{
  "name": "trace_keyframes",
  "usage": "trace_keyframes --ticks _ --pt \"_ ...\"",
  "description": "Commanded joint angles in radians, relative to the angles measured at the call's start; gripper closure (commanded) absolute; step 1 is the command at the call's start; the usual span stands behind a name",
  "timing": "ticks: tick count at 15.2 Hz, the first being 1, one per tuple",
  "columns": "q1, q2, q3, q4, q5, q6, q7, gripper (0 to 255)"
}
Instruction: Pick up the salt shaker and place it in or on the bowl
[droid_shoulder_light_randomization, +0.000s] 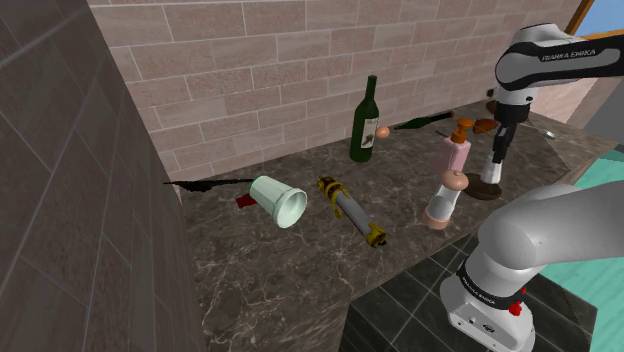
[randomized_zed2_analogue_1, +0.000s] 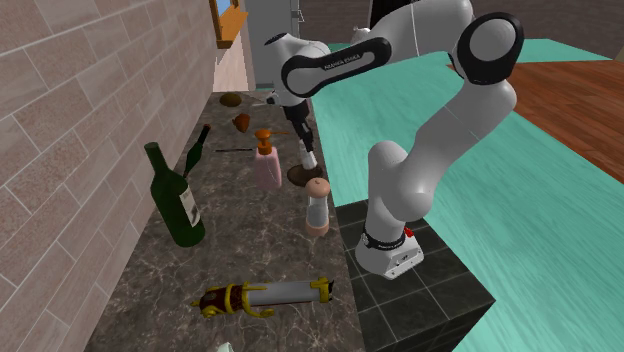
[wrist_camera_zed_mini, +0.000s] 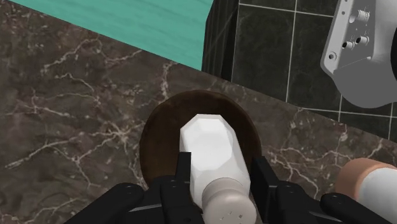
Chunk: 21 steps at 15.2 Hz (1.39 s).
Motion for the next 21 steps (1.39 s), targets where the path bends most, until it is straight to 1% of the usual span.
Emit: trace_keyframes --ticks 1,3,11,12,17,21 --pt "-0.001 0.005 -0.012 -0.023 -0.009 0.029 0.004 255" --pt "-0.001 0.016 -0.025 -0.042 -0.017 0.059 0.007 255" --pt "-0.001 0.016 -0.025 -0.042 -0.017 0.059 0.007 255" --pt "-0.001 0.016 -0.025 -0.042 -0.017 0.059 0.007 0" --pt "-0.001 0.016 -0.025 -0.042 -0.017 0.059 0.007 0" --pt "0.020 0.014 0.026 0.073 0.033 -0.059 -0.003 0"
